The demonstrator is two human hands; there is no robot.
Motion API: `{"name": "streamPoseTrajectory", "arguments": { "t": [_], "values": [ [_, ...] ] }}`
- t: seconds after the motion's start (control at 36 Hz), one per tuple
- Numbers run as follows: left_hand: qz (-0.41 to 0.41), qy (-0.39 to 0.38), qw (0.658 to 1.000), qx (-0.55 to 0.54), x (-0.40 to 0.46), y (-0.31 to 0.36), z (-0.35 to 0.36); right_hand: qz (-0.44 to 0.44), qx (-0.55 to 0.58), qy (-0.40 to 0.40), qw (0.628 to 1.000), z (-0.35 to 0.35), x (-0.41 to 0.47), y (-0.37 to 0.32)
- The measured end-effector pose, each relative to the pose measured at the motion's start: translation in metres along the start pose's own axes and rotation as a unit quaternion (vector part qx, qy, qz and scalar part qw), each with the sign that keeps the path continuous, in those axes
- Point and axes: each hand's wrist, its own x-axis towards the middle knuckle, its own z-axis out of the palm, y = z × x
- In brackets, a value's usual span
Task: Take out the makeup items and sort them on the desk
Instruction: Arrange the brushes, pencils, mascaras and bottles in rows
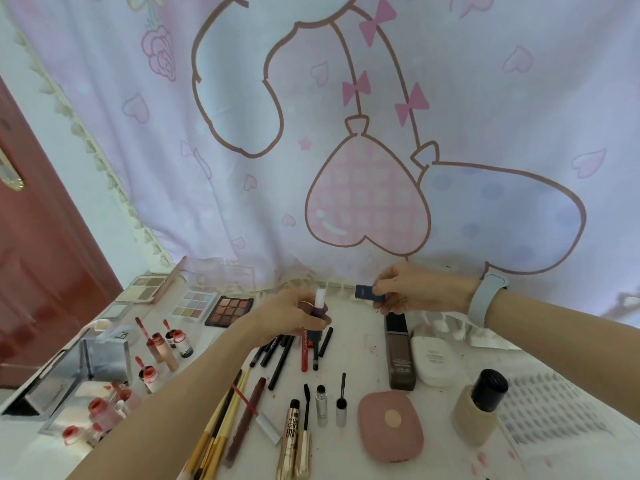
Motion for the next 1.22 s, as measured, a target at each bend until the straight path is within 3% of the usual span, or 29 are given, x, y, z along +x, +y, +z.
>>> {"name": "streamPoseTrajectory", "arguments": {
  "t": [0.14,0.28,0.5,0.67,0.97,1.06,1.22],
  "values": [
    [0.008,0.014,0.987,0.159,0.008,-0.014,0.002,-0.009,-0.122,-0.055,0.991,0.006,0.001,0.011],
    [0.009,0.004,0.989,0.148,0.002,-0.014,0.017,-0.031,-0.247,-0.076,0.966,0.018,0.002,0.017],
    [0.043,-0.010,0.981,0.188,0.000,-0.020,0.027,-0.046,-0.331,-0.106,0.937,0.034,0.006,0.017],
    [0.044,-0.010,0.979,0.199,-0.001,-0.023,0.031,-0.014,-0.285,-0.138,0.948,0.035,0.008,0.023],
    [0.054,0.005,0.973,0.225,-0.003,-0.026,0.036,-0.059,-0.352,-0.101,0.929,0.042,0.012,0.022],
    [0.053,0.003,0.972,0.228,-0.005,-0.024,0.035,-0.059,-0.319,-0.112,0.939,0.044,0.010,0.022],
    [0.051,-0.018,0.970,0.235,-0.007,-0.024,0.034,-0.032,-0.348,-0.139,0.927,0.046,0.010,0.022]
  ]
}}
